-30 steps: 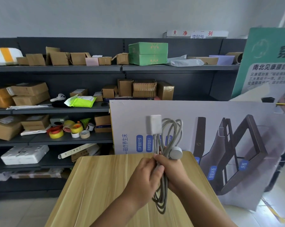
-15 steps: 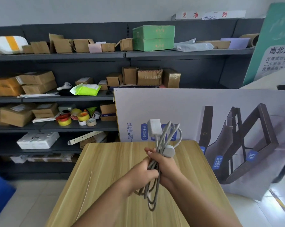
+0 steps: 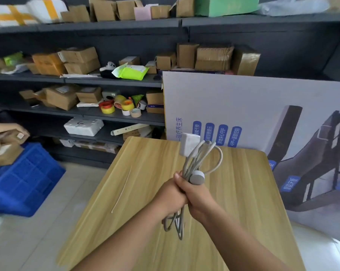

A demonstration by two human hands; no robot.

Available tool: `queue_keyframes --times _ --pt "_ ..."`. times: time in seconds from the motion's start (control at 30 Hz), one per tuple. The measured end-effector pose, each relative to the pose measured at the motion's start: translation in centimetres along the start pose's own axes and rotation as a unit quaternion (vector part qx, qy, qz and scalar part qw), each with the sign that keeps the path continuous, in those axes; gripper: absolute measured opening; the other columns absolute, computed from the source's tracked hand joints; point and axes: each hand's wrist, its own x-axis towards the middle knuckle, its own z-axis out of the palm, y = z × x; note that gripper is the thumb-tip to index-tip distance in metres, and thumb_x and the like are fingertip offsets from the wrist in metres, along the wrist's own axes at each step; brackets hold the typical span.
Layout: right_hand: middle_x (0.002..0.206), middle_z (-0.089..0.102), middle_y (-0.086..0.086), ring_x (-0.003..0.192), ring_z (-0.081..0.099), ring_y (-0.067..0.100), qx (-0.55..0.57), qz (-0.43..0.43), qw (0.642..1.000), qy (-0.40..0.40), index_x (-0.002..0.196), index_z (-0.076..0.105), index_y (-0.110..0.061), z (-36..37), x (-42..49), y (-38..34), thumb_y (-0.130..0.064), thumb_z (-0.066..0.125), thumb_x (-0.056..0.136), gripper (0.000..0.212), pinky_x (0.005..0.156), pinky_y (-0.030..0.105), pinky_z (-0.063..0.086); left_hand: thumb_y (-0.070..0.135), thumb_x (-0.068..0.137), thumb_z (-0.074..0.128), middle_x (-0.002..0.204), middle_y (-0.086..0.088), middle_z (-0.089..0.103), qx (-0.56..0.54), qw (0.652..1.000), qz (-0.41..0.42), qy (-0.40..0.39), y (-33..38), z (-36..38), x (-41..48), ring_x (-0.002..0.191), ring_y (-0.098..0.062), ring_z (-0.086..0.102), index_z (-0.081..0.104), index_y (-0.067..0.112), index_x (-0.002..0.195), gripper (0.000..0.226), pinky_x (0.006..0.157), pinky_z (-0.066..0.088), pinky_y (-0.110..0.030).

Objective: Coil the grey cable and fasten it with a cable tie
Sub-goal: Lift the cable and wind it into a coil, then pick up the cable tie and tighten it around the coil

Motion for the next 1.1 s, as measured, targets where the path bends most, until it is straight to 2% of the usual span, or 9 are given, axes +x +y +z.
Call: queue_keyframes --times 0.2,0.37,0.43,0.57,0.67,0.77,0.9,1.0,1.1 --pt "0.101 0.075 0.001 0.104 0.067 0.016 -0.078 0.031 0.989 -0.126 0.103 0.069 -0.016 1.7 2.3 3.7 -0.022 0.077 0.078 0.027 0.085 0.027 0.051 0.033 0.075 0.054 0.093 0.019 0.071 -0.018 0.995 -0.071 0.071 -5.5 -1.9 -1.0 0.093 -0.007 0.067 0.057 0.058 0.092 0.030 0.082 0.055 -0.031" --pt "0.121 0.067 0.001 0.115 0.063 0.020 -0.099 0.070 0.957 -0.262 0.135 0.053 -0.022 3.9 6.1 6.0 -0.042 0.076 0.077 0.065 0.095 0.037 0.050 0.044 0.081 0.062 0.076 0.006 0.071 -0.068 0.977 -0.141 0.146 -10.7 -7.8 -0.1 0.070 -0.016 0.066 0.068 0.029 0.088 0.017 0.061 0.049 -0.029" --pt "0.114 0.068 -0.002 0.108 0.064 0.019 -0.117 0.081 0.963 -0.228 0.131 0.057 -0.027 5.2 8.1 7.5 -0.046 0.066 0.083 0.053 0.094 0.036 0.048 0.037 0.081 0.065 0.064 0.001 0.061 -0.079 0.967 -0.171 0.171 -13.5 -10.9 0.7 0.061 -0.020 0.058 0.062 0.020 0.074 0.019 0.059 0.042 -0.030" --pt "0.098 0.070 -0.001 0.085 0.066 0.014 -0.297 0.019 0.947 -0.119 0.106 0.067 -0.035 8.5 13.2 12.7 -0.025 0.055 0.097 0.018 0.079 0.030 0.048 0.033 0.083 0.067 0.061 -0.004 0.052 -0.086 0.956 -0.204 0.194 -19.7 -17.0 2.5 0.057 -0.022 0.053 0.052 0.018 0.065 0.028 0.059 0.039 -0.031" --pt "0.090 0.068 -0.003 0.076 0.063 0.015 -0.442 0.011 0.889 -0.123 0.096 0.070 -0.031 10.6 17.2 18.6 -0.016 0.056 0.095 0.021 0.073 0.030 0.049 0.031 0.083 0.068 0.065 -0.006 0.055 -0.089 0.951 -0.217 0.201 -24.6 -20.5 3.8 0.060 -0.022 0.054 0.054 0.016 0.067 0.026 0.061 0.041 -0.031" --pt "0.098 0.071 0.001 0.084 0.064 0.017 -0.558 -0.002 0.817 -0.146 0.103 0.072 -0.024 12.2 20.3 25.0 -0.014 0.056 0.092 0.022 0.079 0.030 0.051 0.034 0.079 0.068 0.062 -0.004 0.057 -0.083 0.947 -0.237 0.201 -29.6 -22.8 4.6 0.059 -0.022 0.056 0.054 0.017 0.064 0.028 0.061 0.042 -0.032" --pt "0.115 0.064 0.001 0.104 0.062 0.023 -0.697 -0.005 0.690 -0.198 0.118 0.065 -0.035 13.9 23.2 31.6 -0.017 0.051 0.094 0.034 0.083 0.028 0.047 0.041 0.071 0.065 0.060 -0.005 0.060 -0.085 0.941 -0.270 0.186 -35.0 -24.1 4.6 0.060 -0.024 0.061 0.056 0.018 0.062 0.027 0.065 0.047 -0.034" --pt "0.122 0.056 0.008 0.110 0.056 0.031 -0.781 -0.062 0.565 -0.258 0.128 0.058 -0.031 15.0 24.7 34.4 -0.014 0.045 0.096 0.038 0.082 0.035 0.044 0.041 0.070 0.064 0.059 -0.006 0.060 -0.090 0.939 -0.288 0.167 -37.9 -24.4 3.9 0.060 -0.024 0.061 0.055 0.016 0.062 0.027 0.065 0.047 -0.033" --pt "0.126 0.052 0.011 0.113 0.050 0.034 -0.809 -0.134 0.504 -0.272 0.126 0.059 -0.025 15.7 25.9 35.9 -0.016 0.045 0.095 0.036 0.083 0.039 0.040 0.037 0.076 0.066 0.058 -0.004 0.058 -0.094 0.937 -0.299 0.155 -40.0 -24.5 3.1 0.057 -0.021 0.059 0.054 0.016 0.062 0.028 0.062 0.046 -0.030"
